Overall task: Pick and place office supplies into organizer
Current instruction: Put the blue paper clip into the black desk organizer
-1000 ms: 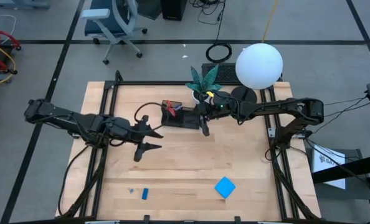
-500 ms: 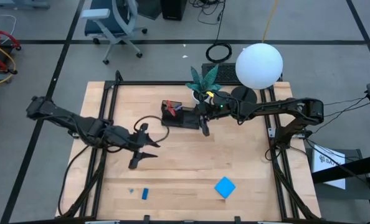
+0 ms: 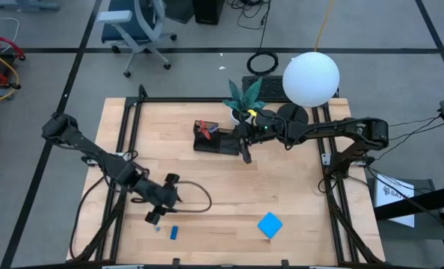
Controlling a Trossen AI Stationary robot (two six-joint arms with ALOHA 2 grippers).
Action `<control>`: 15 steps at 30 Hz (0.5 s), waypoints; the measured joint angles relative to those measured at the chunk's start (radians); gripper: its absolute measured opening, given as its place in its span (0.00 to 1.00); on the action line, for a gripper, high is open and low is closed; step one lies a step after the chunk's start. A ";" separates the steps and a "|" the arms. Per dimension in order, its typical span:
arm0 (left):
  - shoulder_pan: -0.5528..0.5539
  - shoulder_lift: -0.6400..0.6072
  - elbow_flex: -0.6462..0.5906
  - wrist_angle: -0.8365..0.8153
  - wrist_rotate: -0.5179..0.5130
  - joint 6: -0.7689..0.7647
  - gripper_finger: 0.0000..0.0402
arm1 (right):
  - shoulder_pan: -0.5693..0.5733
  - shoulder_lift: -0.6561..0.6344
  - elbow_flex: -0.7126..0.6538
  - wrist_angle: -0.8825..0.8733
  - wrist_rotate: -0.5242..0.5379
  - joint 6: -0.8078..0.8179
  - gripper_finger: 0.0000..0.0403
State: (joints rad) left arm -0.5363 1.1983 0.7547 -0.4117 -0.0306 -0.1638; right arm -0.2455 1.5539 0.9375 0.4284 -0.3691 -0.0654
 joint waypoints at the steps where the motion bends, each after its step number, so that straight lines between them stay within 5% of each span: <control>1: -0.013 0.014 0.000 -0.013 0.004 -0.002 0.49 | 0.000 0.000 0.000 0.000 0.000 0.000 0.32; 15: -0.142 0.202 0.132 -0.210 -0.012 -0.049 0.49 | 0.000 0.000 0.000 0.000 0.000 -0.002 0.32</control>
State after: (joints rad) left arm -0.6784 1.4002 0.8867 -0.6218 -0.0422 -0.2123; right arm -0.2459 1.5539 0.9372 0.4286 -0.3687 -0.0673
